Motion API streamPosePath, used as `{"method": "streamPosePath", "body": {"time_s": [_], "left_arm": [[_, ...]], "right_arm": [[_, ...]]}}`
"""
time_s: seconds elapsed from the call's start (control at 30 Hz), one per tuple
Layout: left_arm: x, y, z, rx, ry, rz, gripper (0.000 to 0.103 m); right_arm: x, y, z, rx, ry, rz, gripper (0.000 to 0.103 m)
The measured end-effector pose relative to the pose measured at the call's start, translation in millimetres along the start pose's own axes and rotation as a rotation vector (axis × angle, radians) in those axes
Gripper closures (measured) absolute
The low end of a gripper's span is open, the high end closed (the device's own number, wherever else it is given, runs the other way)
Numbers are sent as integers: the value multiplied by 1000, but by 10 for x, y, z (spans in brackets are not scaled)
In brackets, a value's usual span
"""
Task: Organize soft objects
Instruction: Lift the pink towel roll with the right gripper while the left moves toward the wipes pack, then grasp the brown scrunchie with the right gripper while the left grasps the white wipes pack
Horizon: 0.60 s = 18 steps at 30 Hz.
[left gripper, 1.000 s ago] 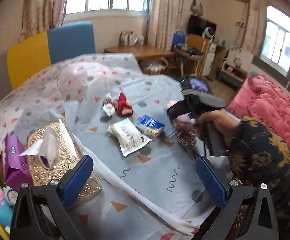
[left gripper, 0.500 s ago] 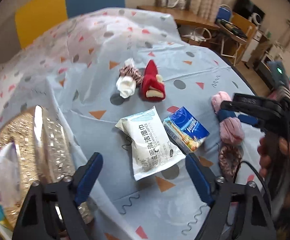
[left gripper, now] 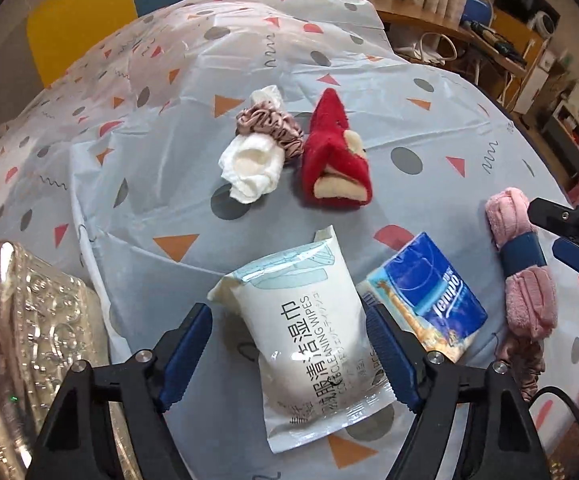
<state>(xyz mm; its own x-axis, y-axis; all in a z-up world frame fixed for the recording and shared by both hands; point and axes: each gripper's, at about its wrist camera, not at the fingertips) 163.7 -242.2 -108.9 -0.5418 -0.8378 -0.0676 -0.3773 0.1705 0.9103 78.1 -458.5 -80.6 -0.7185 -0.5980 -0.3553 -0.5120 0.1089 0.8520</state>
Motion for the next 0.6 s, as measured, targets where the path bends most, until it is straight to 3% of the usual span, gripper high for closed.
{"method": "streamPosePath", "body": {"time_s": [0.17, 0.2, 0.3, 0.47, 0.6], "left_arm": [[-24, -81, 99, -18, -3, 50, 39], [-12, -150, 131, -59, -12, 77, 37], [39, -121, 184, -29, -73, 52, 35], [7, -52, 210, -43, -60, 65, 46], [78, 139, 371, 13, -111, 58, 47]], "right_arm": [[-102, 128, -3, 100, 61, 29, 34], [-143, 156, 5, 125, 86, 38, 32], [-206, 183, 23, 138, 128, 25, 32], [-110, 285, -35, 174, 73, -25, 32], [67, 340, -112, 185, -23, -83, 32]]}}
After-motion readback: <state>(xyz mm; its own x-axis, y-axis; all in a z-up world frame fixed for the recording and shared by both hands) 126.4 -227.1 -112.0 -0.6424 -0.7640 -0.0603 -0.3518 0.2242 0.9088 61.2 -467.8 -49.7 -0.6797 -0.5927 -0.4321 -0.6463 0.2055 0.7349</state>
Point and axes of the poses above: each gripper's, at about its wrist camera, not at the fingertips, and y roughly against the way its jaws point, x to its right, z to its underside, and after that the axes turned 8 degrees about -y, right-handed
